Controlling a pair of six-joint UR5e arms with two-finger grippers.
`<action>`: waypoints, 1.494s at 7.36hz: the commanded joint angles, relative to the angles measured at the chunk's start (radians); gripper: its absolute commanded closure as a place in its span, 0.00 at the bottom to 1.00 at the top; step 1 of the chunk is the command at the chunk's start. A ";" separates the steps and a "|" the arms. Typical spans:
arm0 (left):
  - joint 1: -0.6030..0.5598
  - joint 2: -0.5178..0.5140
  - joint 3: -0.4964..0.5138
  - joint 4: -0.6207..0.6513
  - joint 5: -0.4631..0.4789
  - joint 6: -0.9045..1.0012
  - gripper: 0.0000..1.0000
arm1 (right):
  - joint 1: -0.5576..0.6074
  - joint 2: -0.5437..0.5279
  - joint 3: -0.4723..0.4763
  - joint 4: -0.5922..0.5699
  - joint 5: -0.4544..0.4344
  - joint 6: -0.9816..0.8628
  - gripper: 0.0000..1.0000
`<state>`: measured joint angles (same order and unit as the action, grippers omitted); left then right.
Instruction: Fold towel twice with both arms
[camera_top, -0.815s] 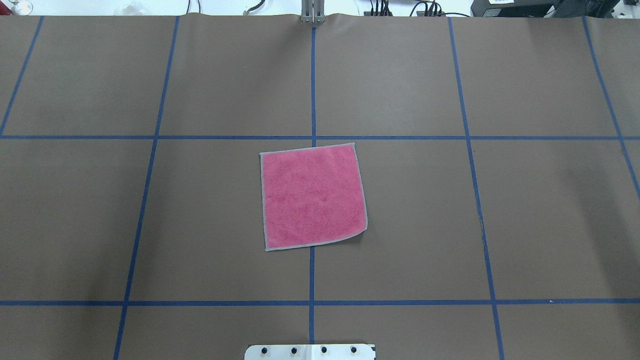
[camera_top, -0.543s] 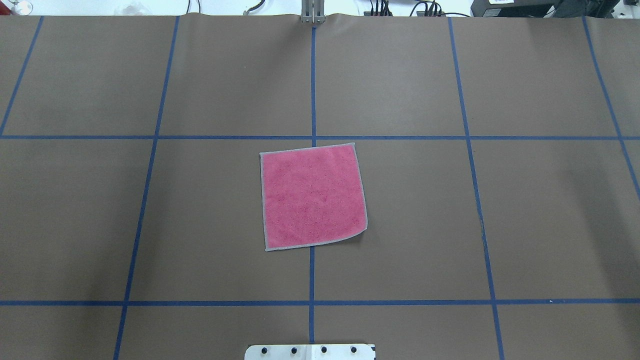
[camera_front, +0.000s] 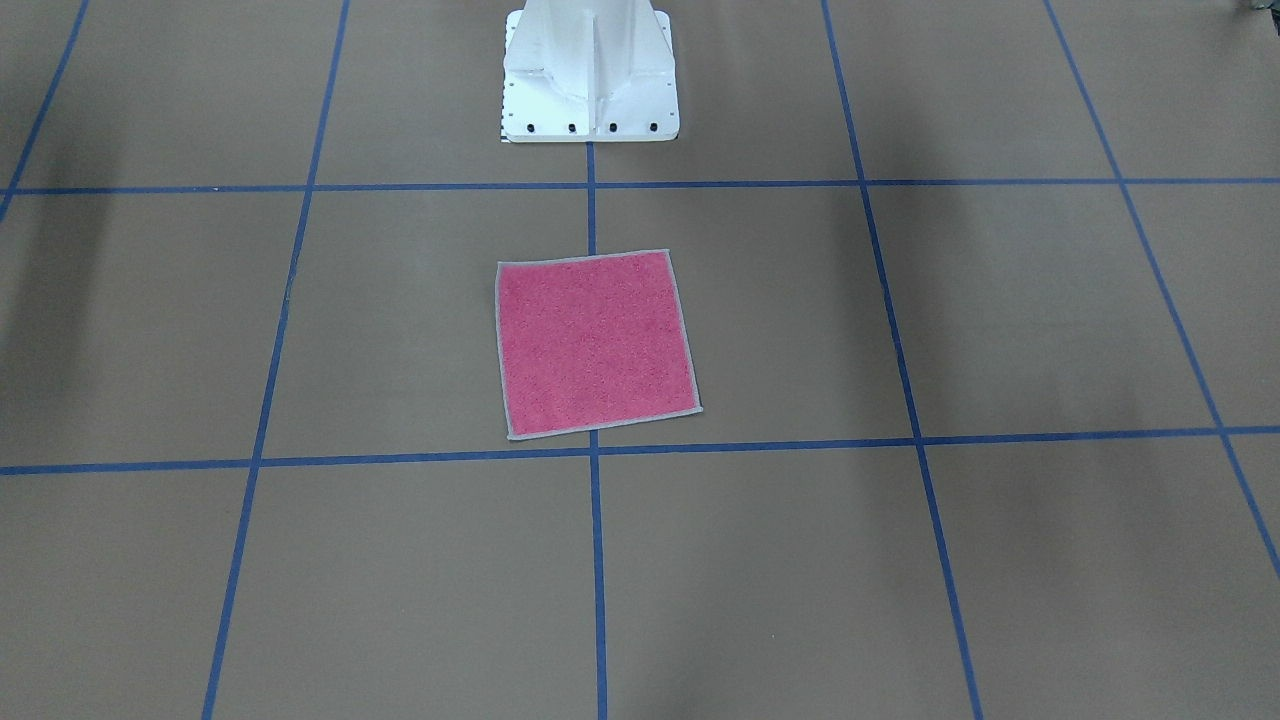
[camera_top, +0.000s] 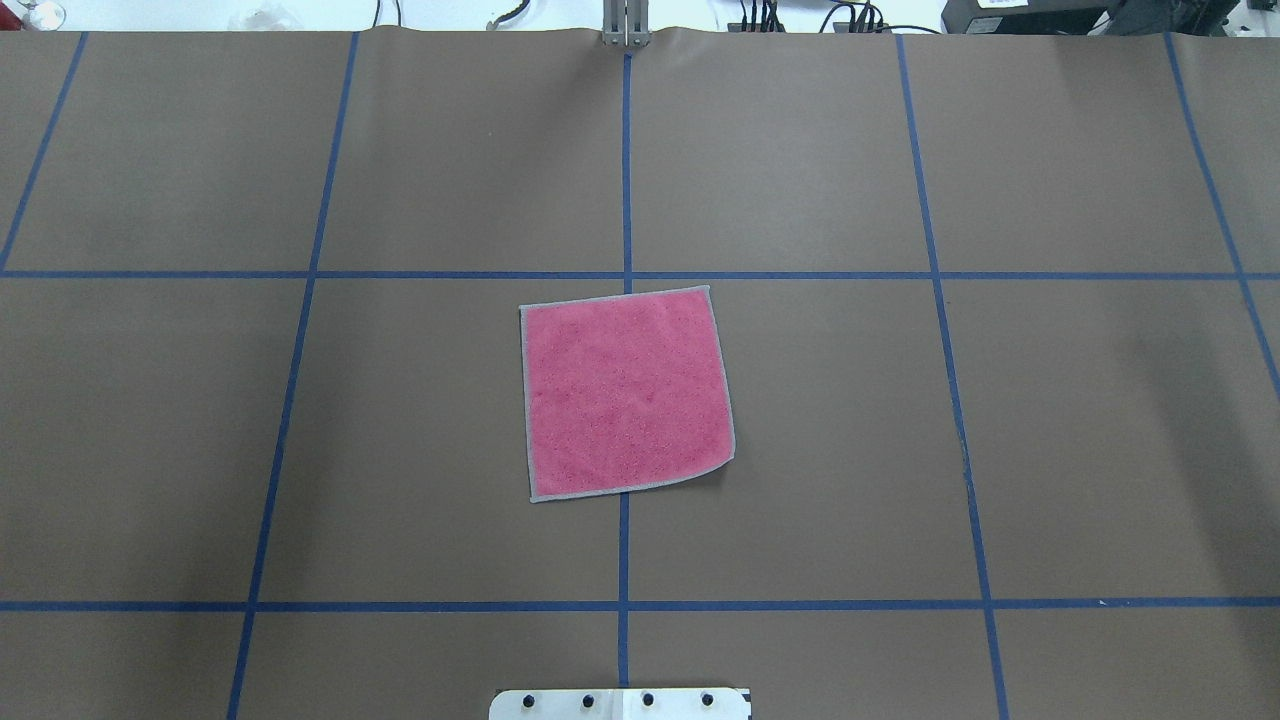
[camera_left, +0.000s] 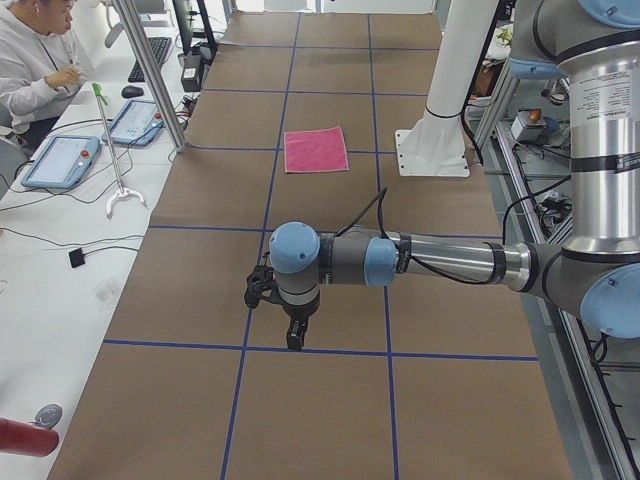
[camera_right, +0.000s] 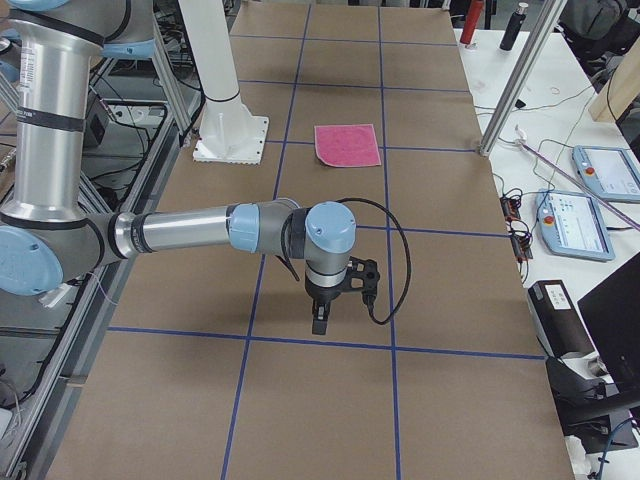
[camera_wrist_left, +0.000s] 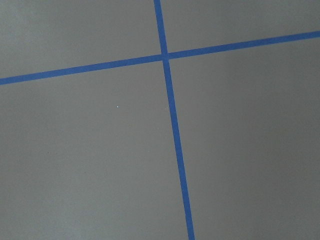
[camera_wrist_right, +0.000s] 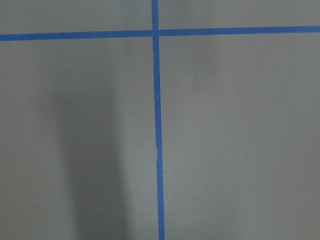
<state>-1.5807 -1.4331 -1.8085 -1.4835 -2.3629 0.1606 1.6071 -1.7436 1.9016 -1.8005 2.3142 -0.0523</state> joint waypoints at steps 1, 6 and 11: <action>0.001 -0.013 -0.038 -0.003 -0.004 -0.007 0.00 | -0.001 0.003 -0.003 0.147 0.001 0.003 0.01; 0.001 -0.159 -0.012 -0.147 -0.012 -0.007 0.00 | -0.009 0.012 -0.087 0.463 0.056 0.005 0.01; 0.138 -0.153 -0.020 -0.418 -0.013 -0.300 0.00 | -0.209 0.041 0.107 0.487 0.096 0.535 0.00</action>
<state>-1.5035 -1.5853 -1.8259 -1.8257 -2.3761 -0.0058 1.4840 -1.7149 1.9315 -1.3141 2.4166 0.2770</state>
